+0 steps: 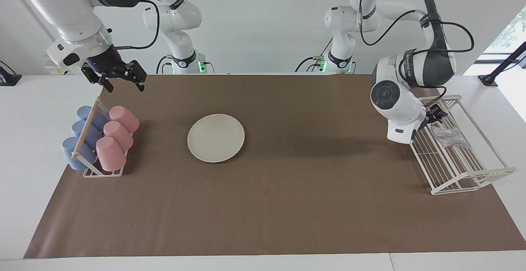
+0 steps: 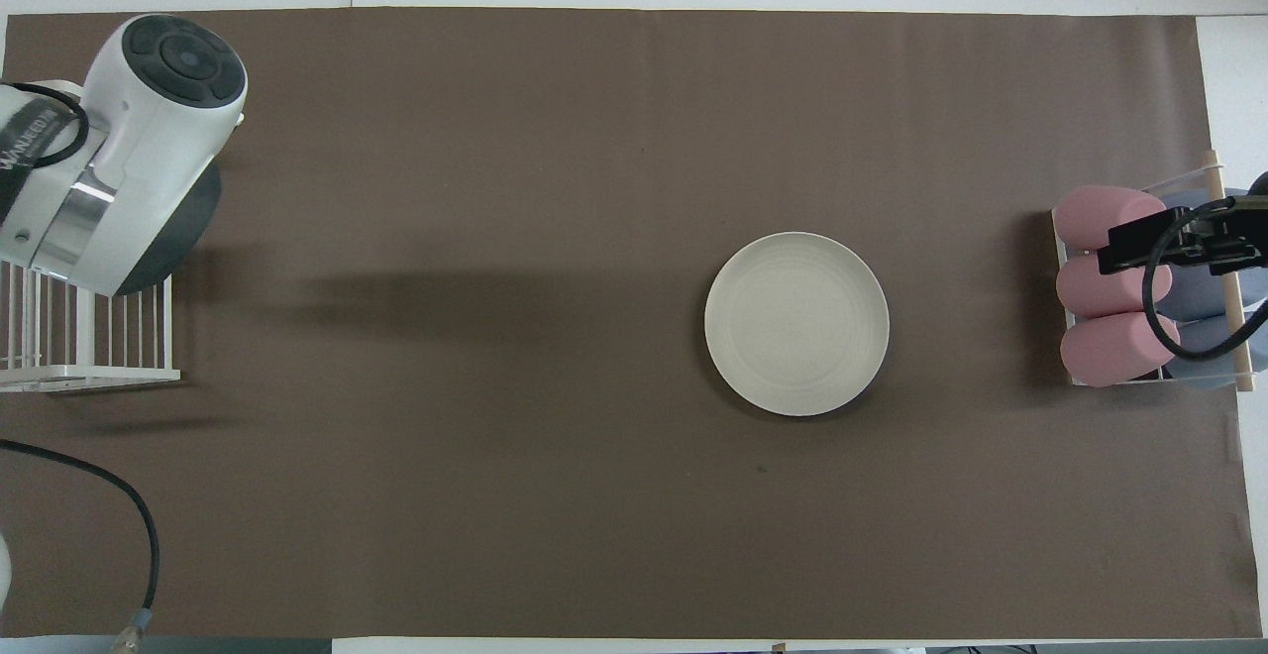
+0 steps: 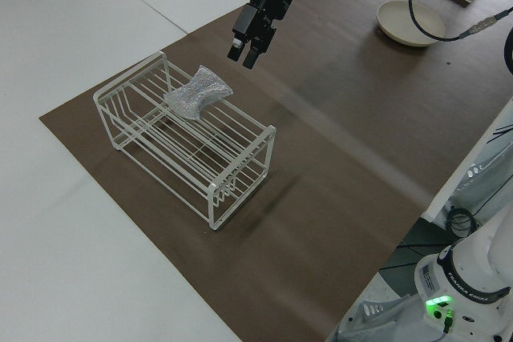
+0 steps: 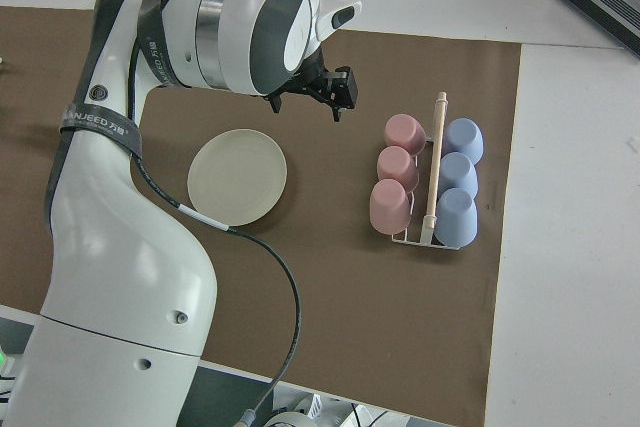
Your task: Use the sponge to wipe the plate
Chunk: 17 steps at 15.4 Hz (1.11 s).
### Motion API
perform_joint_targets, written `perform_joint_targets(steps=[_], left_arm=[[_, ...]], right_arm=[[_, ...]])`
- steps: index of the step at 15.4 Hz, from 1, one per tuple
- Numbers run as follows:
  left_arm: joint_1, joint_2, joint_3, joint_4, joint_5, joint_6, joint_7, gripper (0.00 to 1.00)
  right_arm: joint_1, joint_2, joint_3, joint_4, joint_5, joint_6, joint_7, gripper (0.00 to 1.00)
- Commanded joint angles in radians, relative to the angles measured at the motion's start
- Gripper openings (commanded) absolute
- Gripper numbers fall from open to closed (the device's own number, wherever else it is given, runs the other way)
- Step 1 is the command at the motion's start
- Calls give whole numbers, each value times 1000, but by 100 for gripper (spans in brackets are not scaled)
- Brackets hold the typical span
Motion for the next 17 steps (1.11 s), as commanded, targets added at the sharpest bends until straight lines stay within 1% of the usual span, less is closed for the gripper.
perform_joint_targets(steps=[1,3,5,6,7,9,11,13,15,17], left_arm=[[16,-49,3,45,-172,15,35,100],[53,-82,6,74,-344,18,43,100],[93,-143,6,74,-503,12,118,100],[102,-179,7,71,-566,-3,161,100],[117,-202,6,71,-603,-29,173,100],[123,-246,6,73,-653,-83,192,100],[119,-285,4,63,-670,-137,254,100],[111,-296,4,60,-688,-178,351,100],[113,-322,4,10,-703,-159,429,100],[111,-337,1,-29,-705,-71,422,100]], right_arm=[[-6,0,9,1,-15,10,11,100],[-6,0,9,1,-15,10,13,100],[-5,0,9,1,-15,13,30,100],[-5,0,11,1,-17,13,46,100],[-5,-2,11,1,-15,13,54,100],[-5,-2,11,1,-15,13,54,100],[-6,0,11,1,-15,13,51,100],[-6,0,11,1,-17,12,50,100],[-6,0,11,1,-15,12,51,100],[-6,0,11,1,-17,10,50,100]])
